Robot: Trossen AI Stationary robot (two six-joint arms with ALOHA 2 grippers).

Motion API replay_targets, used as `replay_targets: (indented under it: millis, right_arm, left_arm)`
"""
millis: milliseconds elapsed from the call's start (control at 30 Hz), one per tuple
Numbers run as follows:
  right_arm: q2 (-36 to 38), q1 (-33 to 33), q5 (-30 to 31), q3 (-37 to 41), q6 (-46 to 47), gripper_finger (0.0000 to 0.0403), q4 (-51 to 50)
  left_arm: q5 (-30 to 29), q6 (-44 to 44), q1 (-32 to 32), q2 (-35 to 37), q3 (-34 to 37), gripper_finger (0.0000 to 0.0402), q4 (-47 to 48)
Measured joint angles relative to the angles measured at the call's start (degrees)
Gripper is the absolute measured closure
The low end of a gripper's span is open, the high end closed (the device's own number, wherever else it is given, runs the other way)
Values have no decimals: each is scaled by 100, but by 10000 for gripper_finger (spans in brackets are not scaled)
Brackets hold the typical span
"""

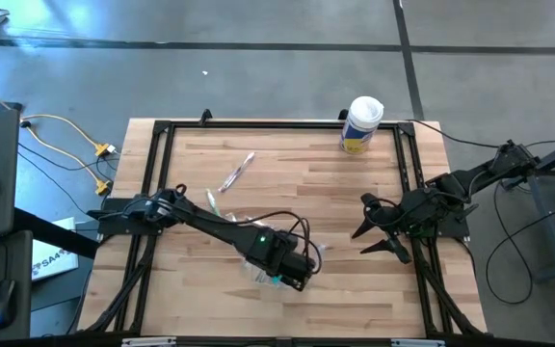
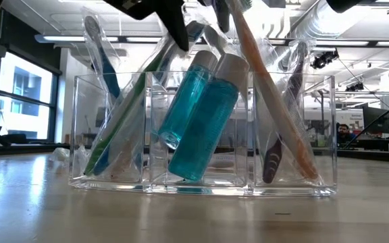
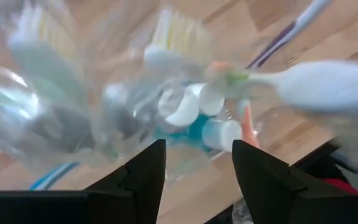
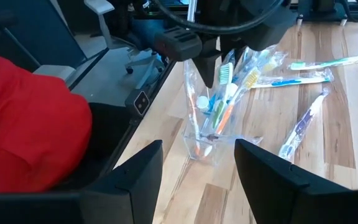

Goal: Pick & Place toothbrushing station
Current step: Put the mouthwash into the transparent organizer

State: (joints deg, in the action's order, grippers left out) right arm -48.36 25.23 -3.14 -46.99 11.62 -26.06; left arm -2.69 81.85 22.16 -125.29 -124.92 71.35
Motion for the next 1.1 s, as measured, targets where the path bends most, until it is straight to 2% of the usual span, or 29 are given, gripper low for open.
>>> replay_targets:
  millis: [133, 267, 367, 500, 667, 767, 867, 933, 1100]
  right_arm:
    - [0, 0, -48, -1, -140, 210, 11]
    - [0, 2, -213, 0, -223, 210, 15]
    - [0, 1, -333, 0, -293, 210, 57]
    - [-74, 116, -311, -2, -631, 210, 184]
    - [-566, 476, -314, -2, -1330, 210, 634]
    - [-1065, 702, 166, -1, -1755, 217, 1166]
    - [-1536, 796, 727, -29, -2057, 245, 1653]
    - [-1851, 787, 932, -161, -2182, 278, 1727]
    - [-2547, 776, 1271, -668, -2271, 386, 1857]
  left_arm:
    - [-275, -284, 17, 53, -1, 217, -80]
    - [-796, -426, 132, 329, -4, 217, -3]
    - [-1365, -453, 236, 574, -4, 217, 129]
    - [-2044, -962, 381, 938, -9, 217, 258]
    - [-3089, -1559, 635, 1353, -9, 217, 652]
    - [-3859, -1688, 827, 1597, -5, 217, 1082]
    - [-4605, -1697, 1036, 1802, -7, 217, 1630]
    - [-4972, -1694, 1114, 1859, -9, 217, 1892]
    - [-5047, -2392, 1106, 1943, 11, 218, 1873]
